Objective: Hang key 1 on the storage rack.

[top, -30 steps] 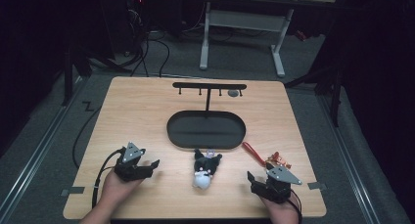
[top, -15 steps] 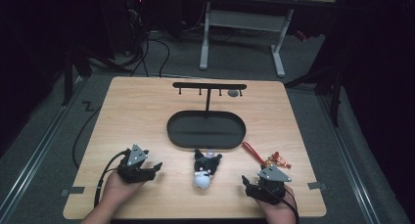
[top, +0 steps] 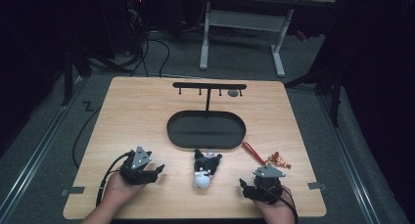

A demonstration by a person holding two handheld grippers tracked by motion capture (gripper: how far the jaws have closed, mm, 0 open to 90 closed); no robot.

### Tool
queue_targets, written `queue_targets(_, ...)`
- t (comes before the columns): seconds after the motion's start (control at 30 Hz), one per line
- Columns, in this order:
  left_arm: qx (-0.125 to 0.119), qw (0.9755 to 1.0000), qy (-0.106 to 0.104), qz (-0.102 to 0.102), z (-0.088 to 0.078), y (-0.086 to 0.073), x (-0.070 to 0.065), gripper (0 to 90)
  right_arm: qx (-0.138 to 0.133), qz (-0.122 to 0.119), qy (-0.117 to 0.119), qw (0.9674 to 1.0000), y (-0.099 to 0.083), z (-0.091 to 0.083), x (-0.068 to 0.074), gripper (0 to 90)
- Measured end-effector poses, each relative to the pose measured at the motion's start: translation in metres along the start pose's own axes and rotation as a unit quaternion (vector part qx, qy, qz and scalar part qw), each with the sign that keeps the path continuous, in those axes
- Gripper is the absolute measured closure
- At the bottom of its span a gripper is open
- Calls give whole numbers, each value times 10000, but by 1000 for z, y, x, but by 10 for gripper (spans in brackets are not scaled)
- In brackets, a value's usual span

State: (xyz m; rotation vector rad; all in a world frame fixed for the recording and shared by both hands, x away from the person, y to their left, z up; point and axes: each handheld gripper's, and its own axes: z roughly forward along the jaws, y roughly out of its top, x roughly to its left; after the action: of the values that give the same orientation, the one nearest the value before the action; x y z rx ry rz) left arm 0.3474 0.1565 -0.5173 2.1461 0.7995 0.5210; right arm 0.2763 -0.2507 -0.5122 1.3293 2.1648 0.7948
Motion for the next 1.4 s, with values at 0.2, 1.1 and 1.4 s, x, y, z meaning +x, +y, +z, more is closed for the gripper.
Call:
queue_targets(0.2,32,10000,-26,28,0,1,-1,337,147,158,177,9996,3,-3,-4,217)
queue_targets(1.1,-229,9993,-250,143,-2,-1,-1,267,1299,-93,376,9908,21,-1,-7,223)
queue_targets(1.4,-250,9992,-264,174,-5,-2,-2,267,1583,-119,459,9862,29,-10,-10,224)
